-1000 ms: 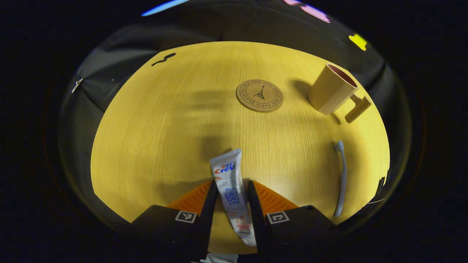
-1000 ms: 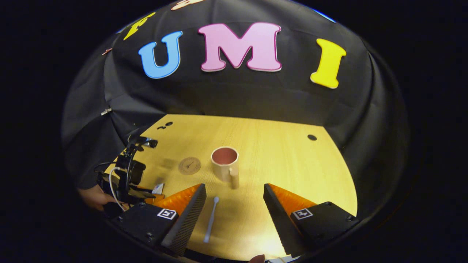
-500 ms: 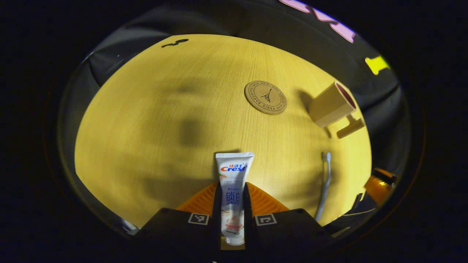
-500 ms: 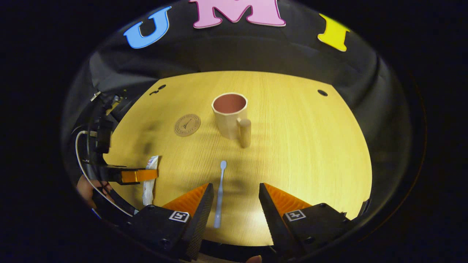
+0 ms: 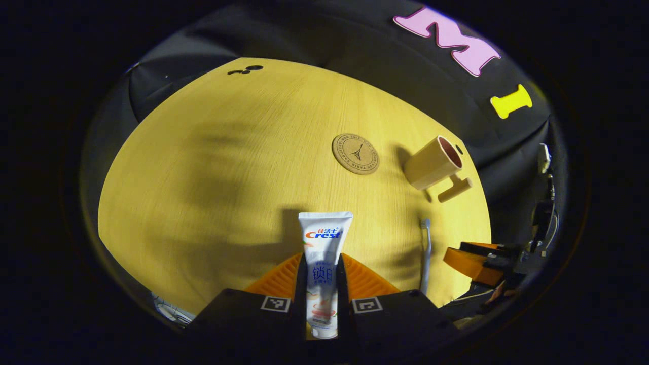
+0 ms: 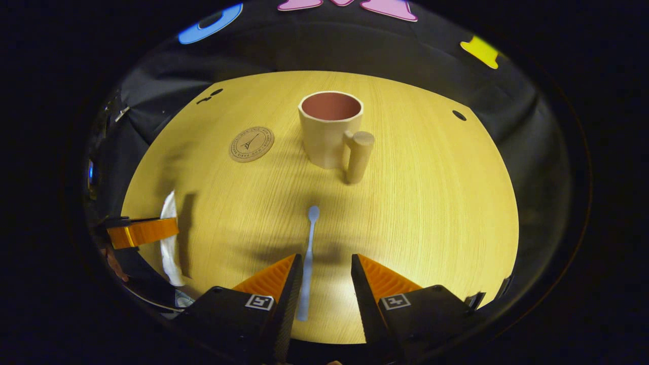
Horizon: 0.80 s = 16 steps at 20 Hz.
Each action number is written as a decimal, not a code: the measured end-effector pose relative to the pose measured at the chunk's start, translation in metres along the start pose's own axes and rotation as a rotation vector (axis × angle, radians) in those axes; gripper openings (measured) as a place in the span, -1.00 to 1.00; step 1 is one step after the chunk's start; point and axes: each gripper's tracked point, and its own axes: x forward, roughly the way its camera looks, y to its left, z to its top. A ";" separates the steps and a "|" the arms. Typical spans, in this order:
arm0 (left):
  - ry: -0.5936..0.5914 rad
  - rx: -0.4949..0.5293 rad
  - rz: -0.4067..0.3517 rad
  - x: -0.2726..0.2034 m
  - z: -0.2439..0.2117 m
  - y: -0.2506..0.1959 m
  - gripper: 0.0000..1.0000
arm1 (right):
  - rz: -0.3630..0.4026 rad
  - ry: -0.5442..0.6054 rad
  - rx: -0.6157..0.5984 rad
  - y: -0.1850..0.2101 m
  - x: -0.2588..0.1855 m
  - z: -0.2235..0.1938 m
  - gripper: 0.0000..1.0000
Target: Put the toothbrush and toothpaste on the desktop into the cup, then pick up the cup and place it on the coaster on the desktop.
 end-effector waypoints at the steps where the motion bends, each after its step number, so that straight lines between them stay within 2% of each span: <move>1: -0.006 0.000 -0.007 -0.003 -0.001 -0.001 -0.40 | -0.001 0.009 -0.009 0.003 0.003 -0.002 0.22; 2: -0.010 -0.002 -0.013 -0.006 -0.001 -0.001 -0.30 | -0.005 0.025 -0.016 0.005 0.007 -0.004 0.22; 3: -0.013 -0.003 -0.017 -0.012 -0.003 0.002 -0.40 | -0.006 0.042 -0.017 0.007 0.011 -0.006 0.22; 5: -0.010 -0.006 -0.018 -0.017 -0.006 0.006 -0.40 | -0.001 0.069 -0.009 0.013 0.019 -0.010 0.23; 7: -0.008 -0.011 -0.014 -0.018 -0.009 0.011 -0.40 | 0.000 0.083 -0.010 0.016 0.028 -0.010 0.04; 9: -0.008 -0.019 -0.009 -0.020 -0.010 0.017 -0.40 | -0.007 0.092 -0.022 0.017 0.034 -0.010 0.07; 12: -0.011 -0.027 -0.005 -0.022 -0.012 0.021 -0.40 | -0.015 0.110 -0.036 0.018 0.039 -0.013 -0.09; 14: -0.012 -0.024 -0.001 -0.024 -0.012 0.022 -0.40 | -0.015 0.120 -0.047 0.018 0.043 -0.016 -0.10; 15: -0.011 -0.023 0.002 -0.024 -0.013 0.022 -0.30 | -0.029 0.121 -0.048 0.015 0.043 -0.017 -0.12; 16: -0.010 -0.021 0.003 -0.025 -0.013 0.022 -0.30 | -0.029 0.125 -0.041 0.016 0.045 -0.016 -0.37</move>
